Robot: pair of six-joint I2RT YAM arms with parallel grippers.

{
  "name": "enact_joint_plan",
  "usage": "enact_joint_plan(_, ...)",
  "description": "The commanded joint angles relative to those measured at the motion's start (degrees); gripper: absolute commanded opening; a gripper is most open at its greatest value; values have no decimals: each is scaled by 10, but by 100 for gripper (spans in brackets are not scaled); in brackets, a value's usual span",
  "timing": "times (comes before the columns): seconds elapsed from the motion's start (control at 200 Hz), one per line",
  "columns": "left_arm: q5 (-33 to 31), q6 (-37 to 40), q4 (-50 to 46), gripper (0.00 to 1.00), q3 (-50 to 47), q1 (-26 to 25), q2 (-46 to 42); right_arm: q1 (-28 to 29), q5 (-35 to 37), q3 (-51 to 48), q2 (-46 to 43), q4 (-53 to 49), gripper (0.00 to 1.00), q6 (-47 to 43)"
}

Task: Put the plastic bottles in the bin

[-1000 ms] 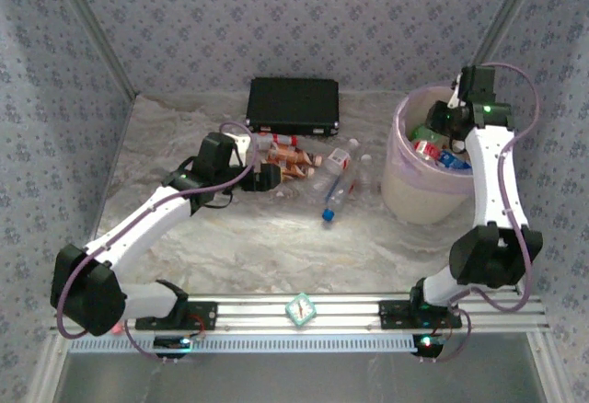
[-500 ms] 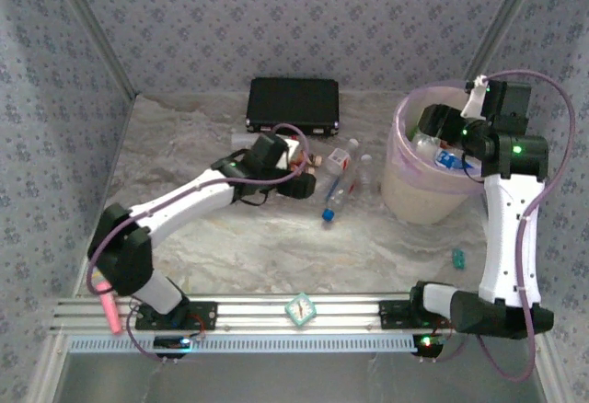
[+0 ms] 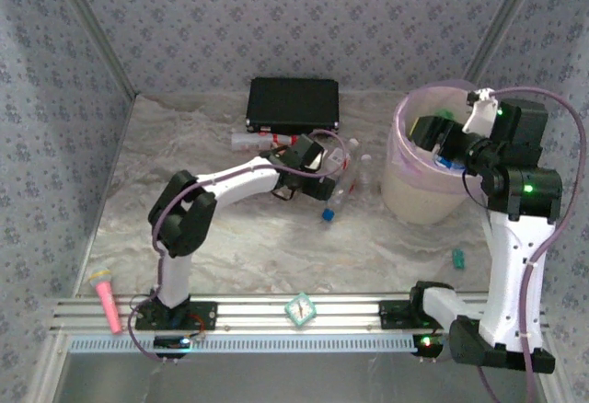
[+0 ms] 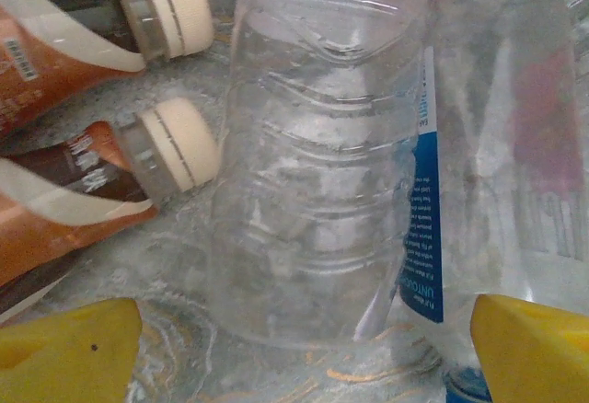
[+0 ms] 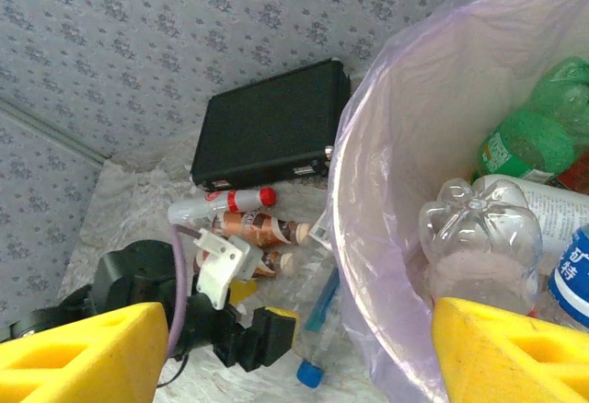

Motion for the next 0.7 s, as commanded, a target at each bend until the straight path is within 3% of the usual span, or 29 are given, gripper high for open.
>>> enact_joint_plan(0.0, 7, 16, -9, 91, 38, -4, 27, -2, 20, 11, -3, -30, 76, -8)
enact_joint_plan(0.18, 7, 20, -17, 86, 58, -5, 59, -8, 17, 2, -6, -31, 76, -13)
enact_joint_plan(0.41, 4, 22, -26, 70, 74, -5, 80, -11, 11, -2, -5, -26, 76, -16)
enact_joint_plan(0.525, 2, 24, -34, 62, 77, -5, 74, -12, 9, -3, -6, -24, 76, -16)
enact_joint_plan(0.695, -1, 27, -36, 58, 64, -6, 37, -12, 1, -4, -1, -10, 76, -13)
